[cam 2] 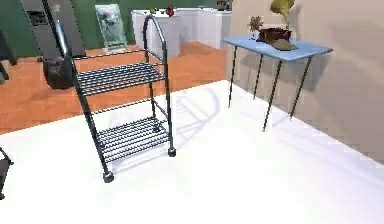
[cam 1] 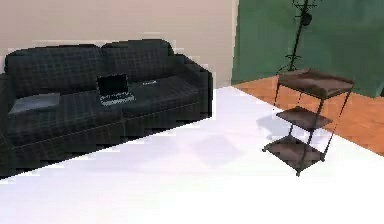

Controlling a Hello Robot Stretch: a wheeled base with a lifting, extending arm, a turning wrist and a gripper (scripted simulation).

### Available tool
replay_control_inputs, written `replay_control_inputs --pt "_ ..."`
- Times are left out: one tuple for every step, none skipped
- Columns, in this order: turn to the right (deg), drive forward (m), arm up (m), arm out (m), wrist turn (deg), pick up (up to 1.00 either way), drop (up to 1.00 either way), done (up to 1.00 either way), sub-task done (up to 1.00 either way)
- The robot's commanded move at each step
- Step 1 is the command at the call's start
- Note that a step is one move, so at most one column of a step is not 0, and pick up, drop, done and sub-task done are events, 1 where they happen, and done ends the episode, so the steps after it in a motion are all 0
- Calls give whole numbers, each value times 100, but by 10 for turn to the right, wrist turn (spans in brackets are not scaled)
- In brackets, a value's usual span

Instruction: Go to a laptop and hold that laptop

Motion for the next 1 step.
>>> replay_control_inputs --pt "240 0 0 0 0 0 0 0 0"
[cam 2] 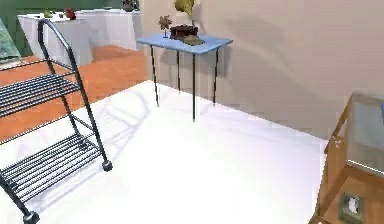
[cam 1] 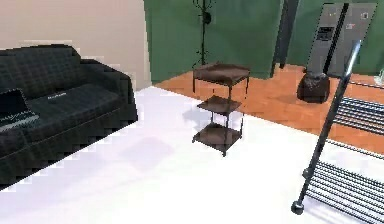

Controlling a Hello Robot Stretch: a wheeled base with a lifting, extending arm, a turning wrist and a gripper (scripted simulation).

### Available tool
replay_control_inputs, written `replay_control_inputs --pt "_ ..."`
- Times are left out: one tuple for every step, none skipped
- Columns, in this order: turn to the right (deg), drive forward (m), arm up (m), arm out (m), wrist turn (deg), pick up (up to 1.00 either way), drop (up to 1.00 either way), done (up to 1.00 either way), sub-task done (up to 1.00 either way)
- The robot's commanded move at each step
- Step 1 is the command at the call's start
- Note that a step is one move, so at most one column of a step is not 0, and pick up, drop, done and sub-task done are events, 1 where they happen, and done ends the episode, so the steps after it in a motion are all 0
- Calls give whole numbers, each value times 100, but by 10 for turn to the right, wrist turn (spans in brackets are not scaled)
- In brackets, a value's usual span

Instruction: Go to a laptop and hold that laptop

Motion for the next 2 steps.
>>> replay_control_inputs --pt "0 50 0 0 0 0 0 0 0" --pt "-450 0 0 0 0 0 0 0 0"
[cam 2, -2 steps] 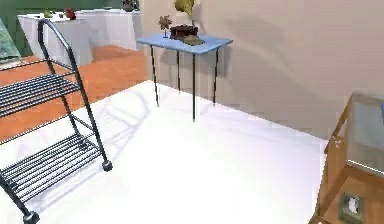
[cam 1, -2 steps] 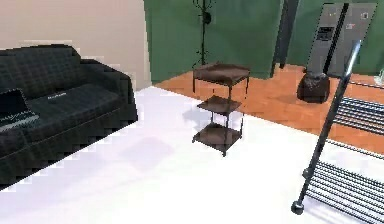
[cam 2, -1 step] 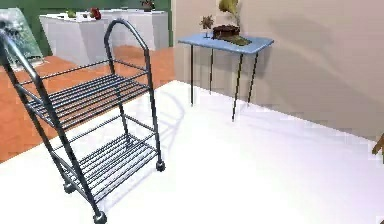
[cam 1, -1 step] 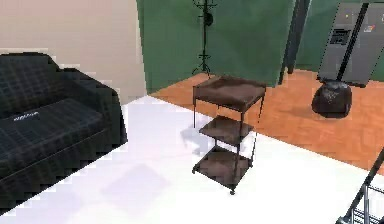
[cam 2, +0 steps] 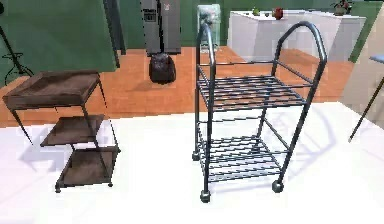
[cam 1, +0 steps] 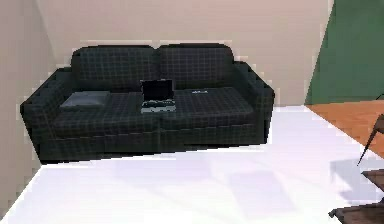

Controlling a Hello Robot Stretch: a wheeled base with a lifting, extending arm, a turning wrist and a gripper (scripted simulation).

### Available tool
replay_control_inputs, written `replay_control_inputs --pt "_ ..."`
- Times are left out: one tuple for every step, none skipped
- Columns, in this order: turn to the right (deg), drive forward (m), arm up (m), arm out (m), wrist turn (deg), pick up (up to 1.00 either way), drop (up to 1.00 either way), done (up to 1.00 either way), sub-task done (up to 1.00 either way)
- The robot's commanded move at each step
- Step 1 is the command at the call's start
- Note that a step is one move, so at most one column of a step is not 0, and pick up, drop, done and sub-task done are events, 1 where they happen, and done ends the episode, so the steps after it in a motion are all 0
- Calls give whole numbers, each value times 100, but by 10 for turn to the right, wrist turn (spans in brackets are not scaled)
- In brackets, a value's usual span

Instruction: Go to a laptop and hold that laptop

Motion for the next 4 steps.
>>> replay_control_inputs --pt "-150 0 0 0 0 0 0 0 0" --pt "0 80 0 0 0 0 0 0 0" --pt "-390 0 0 0 0 0 0 0 0" --pt "0 40 0 0 0 0 0 0 0"
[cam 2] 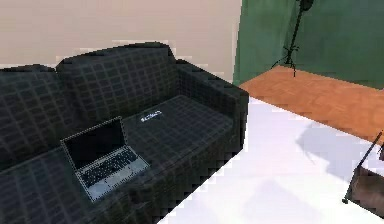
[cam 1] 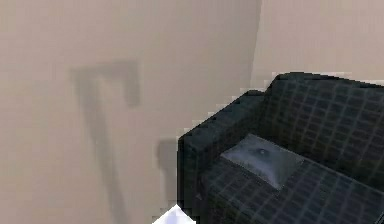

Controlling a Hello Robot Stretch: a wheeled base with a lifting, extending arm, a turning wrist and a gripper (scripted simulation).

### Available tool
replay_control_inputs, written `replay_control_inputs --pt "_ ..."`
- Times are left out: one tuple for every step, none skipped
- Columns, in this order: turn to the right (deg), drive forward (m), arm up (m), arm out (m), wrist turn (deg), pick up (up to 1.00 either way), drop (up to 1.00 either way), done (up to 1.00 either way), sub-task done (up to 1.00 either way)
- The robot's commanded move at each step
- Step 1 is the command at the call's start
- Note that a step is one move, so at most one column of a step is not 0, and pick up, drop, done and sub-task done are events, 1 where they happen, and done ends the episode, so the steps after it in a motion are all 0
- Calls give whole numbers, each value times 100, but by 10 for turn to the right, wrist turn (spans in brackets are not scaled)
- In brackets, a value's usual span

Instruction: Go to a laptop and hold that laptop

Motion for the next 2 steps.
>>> replay_control_inputs --pt "-240 0 0 0 0 0 0 0 0" --pt "0 0 50 0 0 0 0 0 0"
